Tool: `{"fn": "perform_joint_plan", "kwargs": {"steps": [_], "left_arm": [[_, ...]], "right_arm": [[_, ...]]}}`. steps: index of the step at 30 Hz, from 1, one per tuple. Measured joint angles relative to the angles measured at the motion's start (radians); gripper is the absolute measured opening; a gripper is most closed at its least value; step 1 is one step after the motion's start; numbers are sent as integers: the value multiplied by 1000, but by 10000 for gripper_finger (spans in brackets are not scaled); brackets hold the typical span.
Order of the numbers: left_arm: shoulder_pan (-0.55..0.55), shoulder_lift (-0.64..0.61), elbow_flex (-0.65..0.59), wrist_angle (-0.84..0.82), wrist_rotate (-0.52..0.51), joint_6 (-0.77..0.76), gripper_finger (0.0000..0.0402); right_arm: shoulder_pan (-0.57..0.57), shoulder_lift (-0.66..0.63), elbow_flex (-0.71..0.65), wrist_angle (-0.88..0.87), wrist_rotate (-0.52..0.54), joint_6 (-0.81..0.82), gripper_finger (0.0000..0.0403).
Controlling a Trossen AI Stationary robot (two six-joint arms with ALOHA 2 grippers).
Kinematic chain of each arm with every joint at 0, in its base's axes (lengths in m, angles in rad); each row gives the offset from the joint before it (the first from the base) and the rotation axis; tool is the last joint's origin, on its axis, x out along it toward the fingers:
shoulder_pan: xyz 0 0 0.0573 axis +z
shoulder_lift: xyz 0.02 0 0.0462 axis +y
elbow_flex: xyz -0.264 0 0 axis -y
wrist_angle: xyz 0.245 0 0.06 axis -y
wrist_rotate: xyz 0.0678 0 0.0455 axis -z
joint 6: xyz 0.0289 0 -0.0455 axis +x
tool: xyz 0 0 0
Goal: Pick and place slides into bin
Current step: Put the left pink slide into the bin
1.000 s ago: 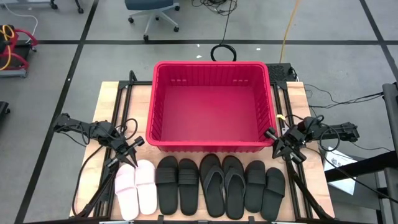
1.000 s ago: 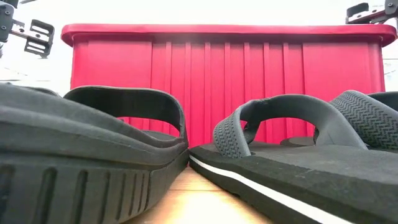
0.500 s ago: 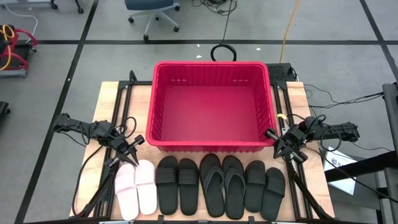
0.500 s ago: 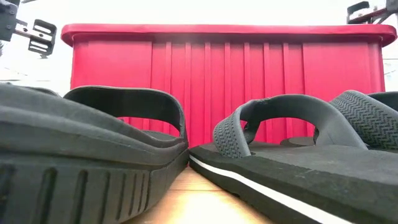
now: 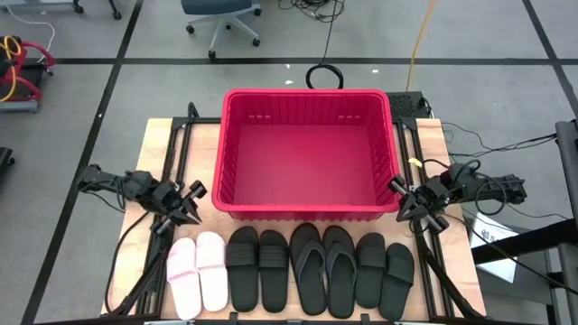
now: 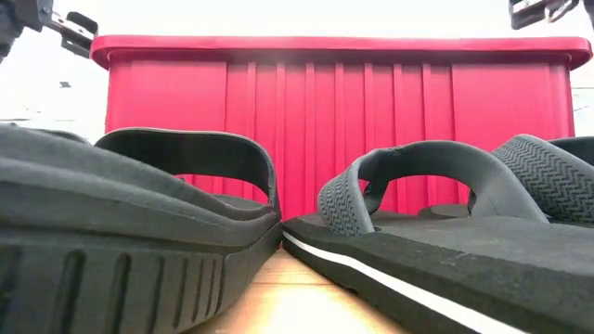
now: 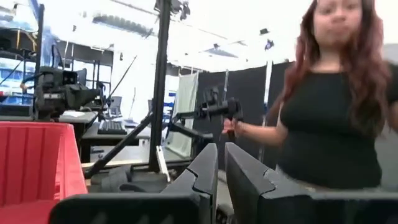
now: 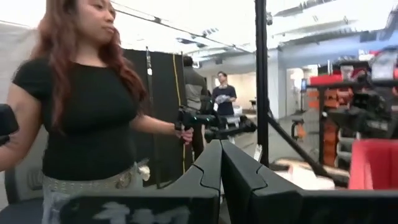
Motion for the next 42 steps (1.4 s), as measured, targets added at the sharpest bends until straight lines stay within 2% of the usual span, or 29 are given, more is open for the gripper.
{"fn": "perform_joint_plan", "kwargs": {"steps": [4, 8, 13, 26, 33, 35, 38, 40, 42], "left_arm": [[0, 0, 88, -121, -9, -13, 35], [0, 9, 229, -313, -37, -8, 35], [0, 91, 426, -523, -64, 82, 35], [0, 529, 936, -896, -63, 100, 35], [0, 747, 1211, -1155, -18, 84, 35], [0, 791, 1276, -1221, -13, 84, 35], [0, 834, 1342, -1290, -12, 84, 35], [0, 847, 1362, -1312, -12, 84, 35], [0, 851, 1366, -1320, -11, 82, 35]], "right_arm": [[0, 53, 56, -11, 1, -32, 0], [0, 101, 135, -85, 1, -37, 0], [0, 168, 247, -200, 2, -79, 0], [0, 342, 579, -481, 0, -134, 0], [0, 428, 756, -640, 6, -183, 0], [0, 452, 798, -682, 40, -211, 0], [0, 482, 845, -783, 147, -210, 0], [-1, 493, 853, -830, 202, -202, 0], [0, 499, 853, -852, 213, -191, 0]]}}
